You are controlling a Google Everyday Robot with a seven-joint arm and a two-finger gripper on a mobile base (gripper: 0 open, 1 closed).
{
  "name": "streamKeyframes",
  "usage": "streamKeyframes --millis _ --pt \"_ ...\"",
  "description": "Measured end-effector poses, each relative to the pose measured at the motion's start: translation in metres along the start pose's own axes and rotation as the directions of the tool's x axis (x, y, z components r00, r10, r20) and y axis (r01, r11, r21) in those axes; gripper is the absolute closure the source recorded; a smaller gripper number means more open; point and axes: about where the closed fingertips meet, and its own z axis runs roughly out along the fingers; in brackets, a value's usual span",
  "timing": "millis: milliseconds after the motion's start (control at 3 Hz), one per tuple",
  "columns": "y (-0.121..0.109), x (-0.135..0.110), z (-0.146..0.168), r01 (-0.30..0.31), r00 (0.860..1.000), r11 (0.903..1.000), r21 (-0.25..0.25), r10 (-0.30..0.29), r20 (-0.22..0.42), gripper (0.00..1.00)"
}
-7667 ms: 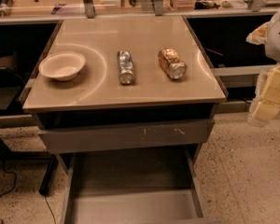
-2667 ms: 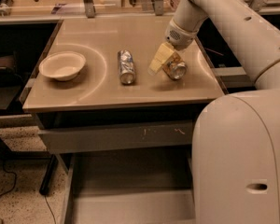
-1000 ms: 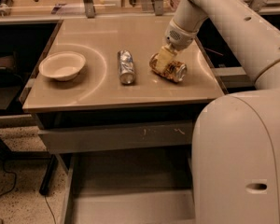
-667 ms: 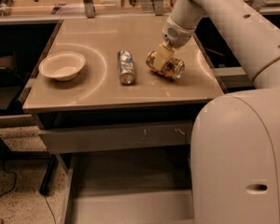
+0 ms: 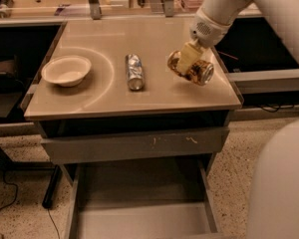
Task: Place orange can into middle drawer
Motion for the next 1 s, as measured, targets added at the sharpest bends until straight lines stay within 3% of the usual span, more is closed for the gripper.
streamKeyframes --millis 333,667,1000 --pt "0.037 0.043 -0.013 -0.051 0.999 0.9981 -0.034 0.051 -0.002 1.0" --pt "0.037 0.043 -0.013 -0.051 0.999 0.9981 -0.034 0.051 -0.002 1.0" --pt "0.066 0.057 -0.018 -0.064 0.998 0.9968 -0.048 0.063 -0.02 1.0"
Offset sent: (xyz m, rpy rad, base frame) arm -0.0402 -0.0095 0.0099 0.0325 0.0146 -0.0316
